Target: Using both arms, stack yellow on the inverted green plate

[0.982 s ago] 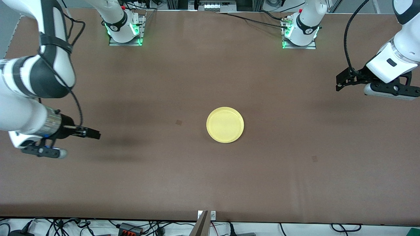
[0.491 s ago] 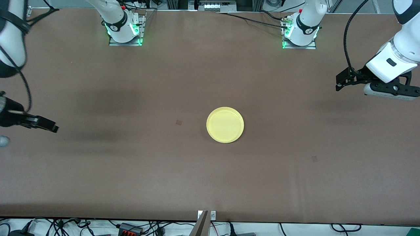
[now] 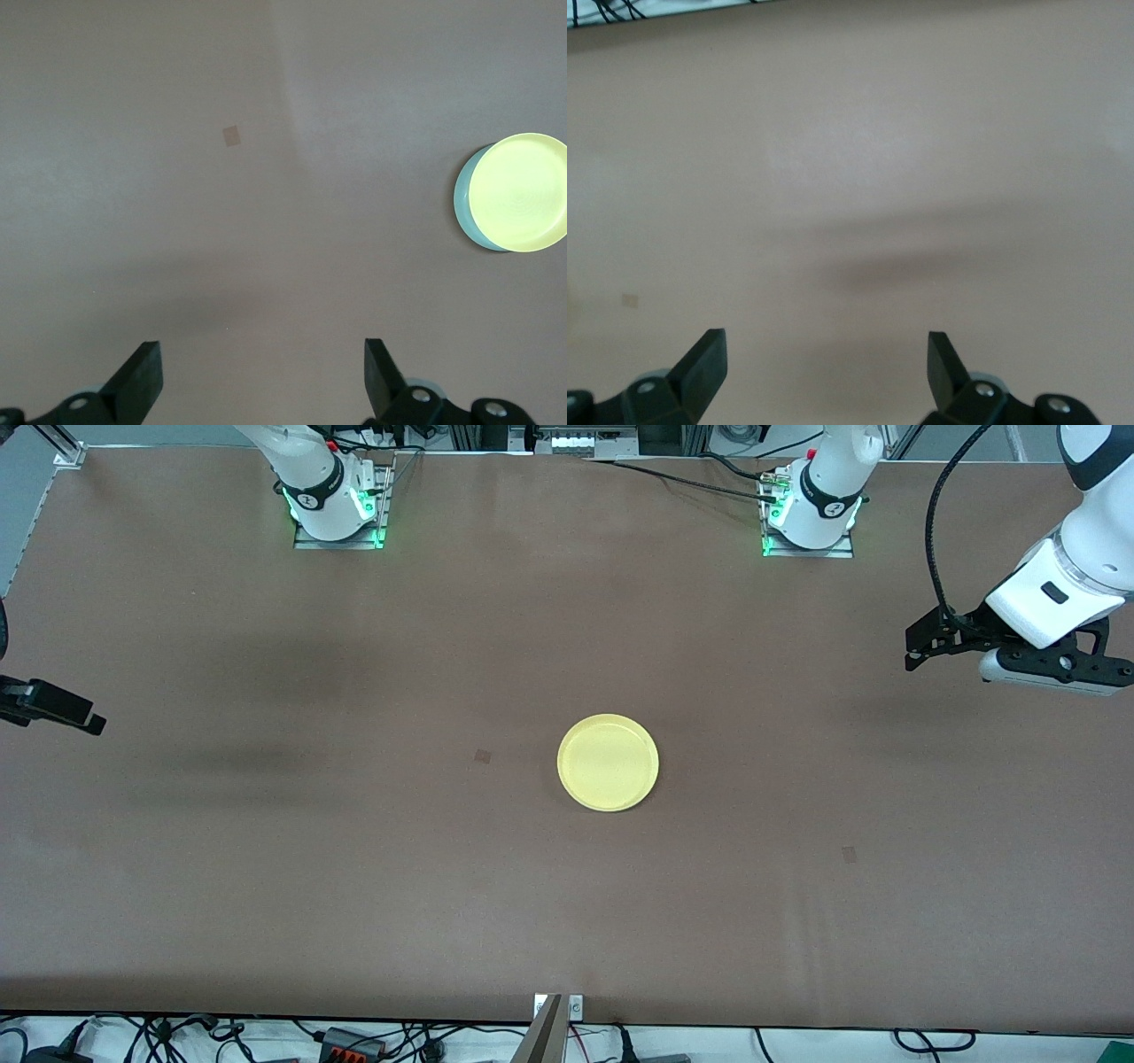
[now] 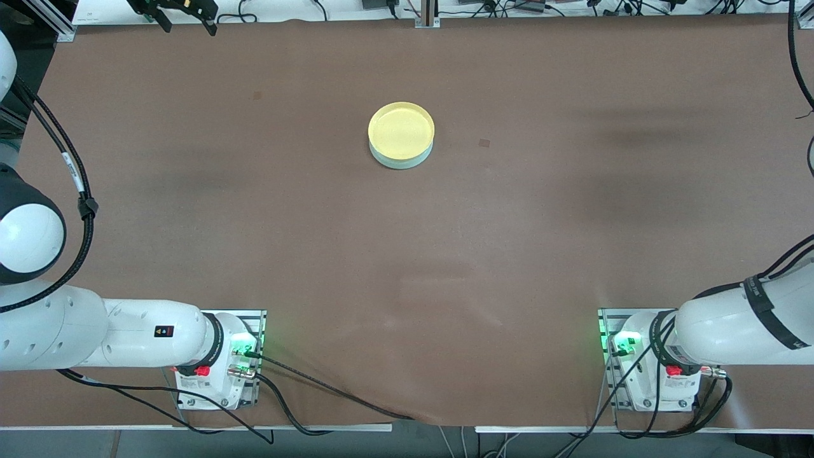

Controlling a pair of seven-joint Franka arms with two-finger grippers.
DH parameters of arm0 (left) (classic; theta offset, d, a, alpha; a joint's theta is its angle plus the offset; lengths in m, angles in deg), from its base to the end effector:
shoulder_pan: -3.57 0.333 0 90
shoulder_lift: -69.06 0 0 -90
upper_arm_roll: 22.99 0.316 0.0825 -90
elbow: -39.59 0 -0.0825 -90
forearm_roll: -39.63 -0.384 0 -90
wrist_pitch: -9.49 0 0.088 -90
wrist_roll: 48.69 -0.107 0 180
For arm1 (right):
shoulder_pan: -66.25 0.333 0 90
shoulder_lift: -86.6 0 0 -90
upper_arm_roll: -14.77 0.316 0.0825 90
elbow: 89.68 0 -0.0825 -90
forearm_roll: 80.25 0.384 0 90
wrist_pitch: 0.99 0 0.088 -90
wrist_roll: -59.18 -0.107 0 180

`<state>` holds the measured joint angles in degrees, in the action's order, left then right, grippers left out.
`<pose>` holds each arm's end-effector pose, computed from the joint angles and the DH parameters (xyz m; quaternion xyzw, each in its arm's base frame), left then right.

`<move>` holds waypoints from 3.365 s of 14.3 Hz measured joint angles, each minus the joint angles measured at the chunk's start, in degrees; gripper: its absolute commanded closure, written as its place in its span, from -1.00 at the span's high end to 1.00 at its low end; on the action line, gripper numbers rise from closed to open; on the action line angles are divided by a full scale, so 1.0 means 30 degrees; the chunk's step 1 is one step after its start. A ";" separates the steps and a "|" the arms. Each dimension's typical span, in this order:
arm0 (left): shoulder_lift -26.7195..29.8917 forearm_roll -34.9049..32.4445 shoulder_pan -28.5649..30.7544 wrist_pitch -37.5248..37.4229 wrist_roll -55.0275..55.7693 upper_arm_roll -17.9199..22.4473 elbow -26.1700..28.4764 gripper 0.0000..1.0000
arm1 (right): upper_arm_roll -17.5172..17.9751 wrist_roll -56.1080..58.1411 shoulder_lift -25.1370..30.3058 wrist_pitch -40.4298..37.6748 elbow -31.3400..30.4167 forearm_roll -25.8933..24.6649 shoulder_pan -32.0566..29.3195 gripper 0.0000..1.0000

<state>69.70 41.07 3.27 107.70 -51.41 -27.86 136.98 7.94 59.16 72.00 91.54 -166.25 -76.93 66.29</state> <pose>0.5582 -0.0531 0.5820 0.9976 -0.0672 0.0125 0.0123 0.6326 -0.0591 0.5887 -0.9981 0.0582 -0.0135 0.0132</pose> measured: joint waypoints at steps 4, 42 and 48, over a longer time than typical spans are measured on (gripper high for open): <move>0.0000 0.0000 -0.0002 -0.0103 -0.0001 -0.0199 -0.0005 1.00 | 0.0204 0.0398 0.0675 -0.1200 -0.0436 -0.0613 0.0020 1.00; 0.0000 0.0000 0.0010 -0.0588 -0.0001 -0.0198 -0.0226 1.00 | 0.1035 0.0557 0.4164 0.1151 -0.5581 -0.1453 0.0202 1.00; 0.0000 0.0000 0.0009 -0.0588 -0.0001 -0.0199 -0.0227 1.00 | 0.1130 0.0557 0.4165 0.1066 -0.5582 -0.1453 0.0202 1.00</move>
<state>69.70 41.07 3.30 105.94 -51.41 -28.45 136.30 11.33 60.83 84.50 94.74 -183.00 -81.29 66.90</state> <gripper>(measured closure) 0.000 0.000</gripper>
